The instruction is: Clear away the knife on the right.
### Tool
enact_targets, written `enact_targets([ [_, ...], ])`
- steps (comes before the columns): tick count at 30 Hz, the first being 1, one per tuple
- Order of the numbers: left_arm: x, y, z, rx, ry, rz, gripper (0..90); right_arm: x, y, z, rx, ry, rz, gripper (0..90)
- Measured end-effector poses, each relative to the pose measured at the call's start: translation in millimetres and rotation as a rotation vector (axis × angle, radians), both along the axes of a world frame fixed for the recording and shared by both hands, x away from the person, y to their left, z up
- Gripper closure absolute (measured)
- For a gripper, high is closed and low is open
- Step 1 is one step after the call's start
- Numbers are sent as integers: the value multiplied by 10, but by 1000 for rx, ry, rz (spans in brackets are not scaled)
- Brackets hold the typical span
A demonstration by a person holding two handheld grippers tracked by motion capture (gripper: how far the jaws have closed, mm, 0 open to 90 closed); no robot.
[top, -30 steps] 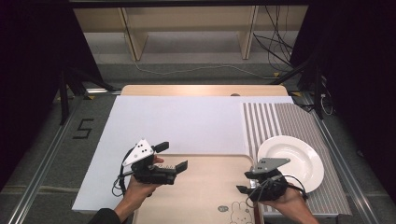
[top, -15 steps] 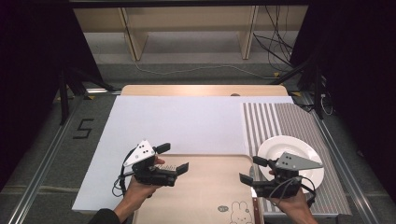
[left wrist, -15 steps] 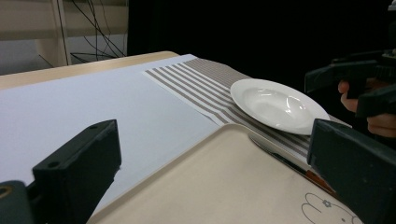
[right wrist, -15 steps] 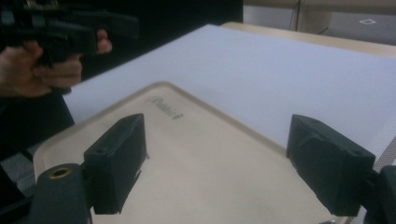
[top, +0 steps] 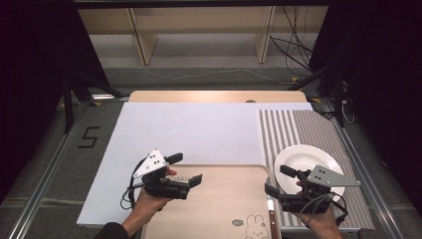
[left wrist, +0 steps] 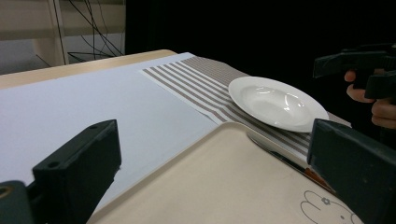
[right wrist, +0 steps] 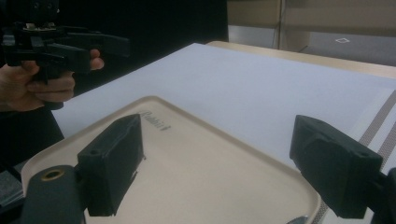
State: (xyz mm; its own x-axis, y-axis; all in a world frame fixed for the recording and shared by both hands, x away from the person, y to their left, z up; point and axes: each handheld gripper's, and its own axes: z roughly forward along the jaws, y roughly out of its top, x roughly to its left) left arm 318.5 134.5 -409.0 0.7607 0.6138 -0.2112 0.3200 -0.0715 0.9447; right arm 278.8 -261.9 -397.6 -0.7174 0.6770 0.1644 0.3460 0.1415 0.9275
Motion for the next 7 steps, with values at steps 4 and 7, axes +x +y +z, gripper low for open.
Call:
enact_targets([
  [4,3,1,0,1,1,2,28,7,-13,-3,2,-1,-6,184],
  [7,1,-7,-1,2,1,-1,28,11,-30,-1,1,-4,-19,184],
])
